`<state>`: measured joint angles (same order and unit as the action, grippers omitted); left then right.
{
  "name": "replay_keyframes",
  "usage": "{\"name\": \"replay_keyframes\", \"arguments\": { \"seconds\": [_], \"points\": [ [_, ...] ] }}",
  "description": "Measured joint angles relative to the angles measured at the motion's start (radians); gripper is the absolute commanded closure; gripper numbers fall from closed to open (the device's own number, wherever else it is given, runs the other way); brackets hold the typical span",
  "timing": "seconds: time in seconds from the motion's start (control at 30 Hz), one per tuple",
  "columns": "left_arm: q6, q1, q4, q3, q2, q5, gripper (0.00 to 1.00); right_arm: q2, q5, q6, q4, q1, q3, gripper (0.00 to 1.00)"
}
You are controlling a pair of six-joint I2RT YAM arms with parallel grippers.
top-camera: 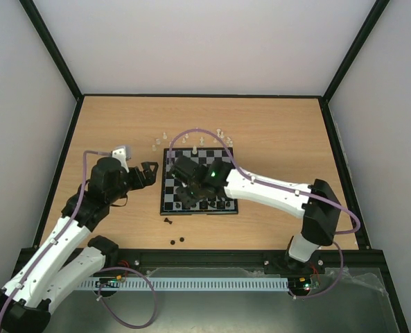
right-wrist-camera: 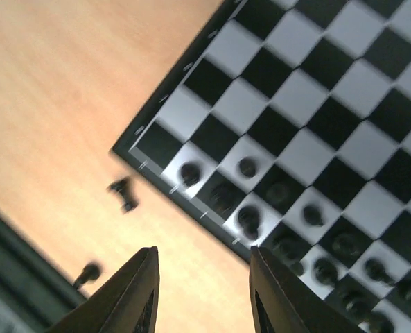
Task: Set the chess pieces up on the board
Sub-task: Pick up the chess piece at the center of the board.
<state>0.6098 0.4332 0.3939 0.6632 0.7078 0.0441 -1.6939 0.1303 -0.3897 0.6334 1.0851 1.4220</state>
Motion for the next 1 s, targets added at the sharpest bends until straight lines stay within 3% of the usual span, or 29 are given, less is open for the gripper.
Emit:
{"name": "replay_keyframes", "arguments": {
  "seconds": [0.13,0.37,0.6,1.0],
  "points": [
    [0.0,0.0,0.011,0.026,-0.011,0.0,0.01,0.039,-0.027,-0.014,-0.009,0.094,-0.06,0.62],
    [0.0,0.0,0.023,0.051,-0.031,-0.008,0.01,-0.076,-0.076,-0.023,-0.025,0.237,-0.121,0.59],
    [0.0,0.0,0.042,0.051,-0.033,-0.011,0.01,-0.196,-0.087,-0.023,-0.037,0.273,-0.121,0.61],
    [0.0,0.0,0.043,0.051,-0.034,-0.011,0.01,-0.258,-0.096,-0.021,-0.056,0.273,-0.098,0.8]
  ]
}}
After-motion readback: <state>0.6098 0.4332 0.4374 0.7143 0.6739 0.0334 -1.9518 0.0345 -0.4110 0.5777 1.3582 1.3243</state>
